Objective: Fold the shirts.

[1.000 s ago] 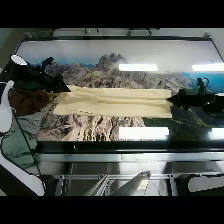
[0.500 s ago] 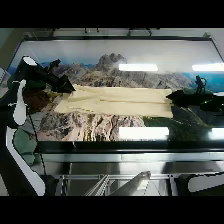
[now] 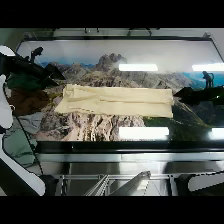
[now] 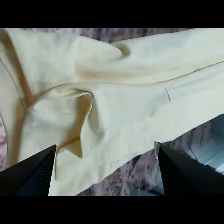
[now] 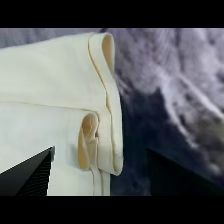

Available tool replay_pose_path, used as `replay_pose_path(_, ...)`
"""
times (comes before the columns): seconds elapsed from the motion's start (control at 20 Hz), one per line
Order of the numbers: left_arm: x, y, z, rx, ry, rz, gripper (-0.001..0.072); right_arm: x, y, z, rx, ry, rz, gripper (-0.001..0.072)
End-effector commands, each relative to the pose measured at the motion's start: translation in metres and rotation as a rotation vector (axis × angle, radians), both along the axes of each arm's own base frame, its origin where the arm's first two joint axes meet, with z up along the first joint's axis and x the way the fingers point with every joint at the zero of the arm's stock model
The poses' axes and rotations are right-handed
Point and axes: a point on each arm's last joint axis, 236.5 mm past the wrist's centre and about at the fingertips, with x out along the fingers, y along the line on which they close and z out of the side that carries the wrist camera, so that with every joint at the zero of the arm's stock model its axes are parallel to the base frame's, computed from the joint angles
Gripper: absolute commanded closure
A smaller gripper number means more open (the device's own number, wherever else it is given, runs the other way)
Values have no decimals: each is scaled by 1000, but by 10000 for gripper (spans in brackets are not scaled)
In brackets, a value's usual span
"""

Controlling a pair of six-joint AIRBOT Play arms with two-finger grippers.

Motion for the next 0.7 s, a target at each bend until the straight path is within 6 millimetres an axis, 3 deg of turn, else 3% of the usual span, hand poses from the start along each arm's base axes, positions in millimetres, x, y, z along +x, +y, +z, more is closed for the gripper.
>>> replay_pose_path(0.0,0,4,15,1,-12,34,17,-11,30,-24,78,110,45,72)
replay_pose_path(0.05,-1,1,12,-1,0,34,66,-10,42,-28,102,119,55,74)
replay_pose_path(0.1,-4,-3,8,-5,16,27,319,-7,57,-29,135,120,64,140)
replay_pose_path(0.15,-7,-7,4,-8,32,20,619,-3,69,-29,161,104,80,239)
replay_pose_path(0.2,-10,-12,0,-12,46,10,694,1,80,-28,185,94,90,295)
replay_pose_path(0.25,-14,-19,0,-25,58,-5,689,4,87,-28,195,90,99,421)
replay_pose_path(0.3,-15,-29,5,-65,60,-17,689,6,90,-27,194,84,111,622)
replay_pose_path(0.35,-17,-43,14,-120,58,-38,689,8,91,-23,195,76,119,692)
replay_pose_path(0.5,-24,-95,34,-225,37,-127,699,10,87,3,220,46,158,693)
replay_pose_path(0.65,-35,-162,15,-135,18,-245,700,6,83,38,237,8,199,693)
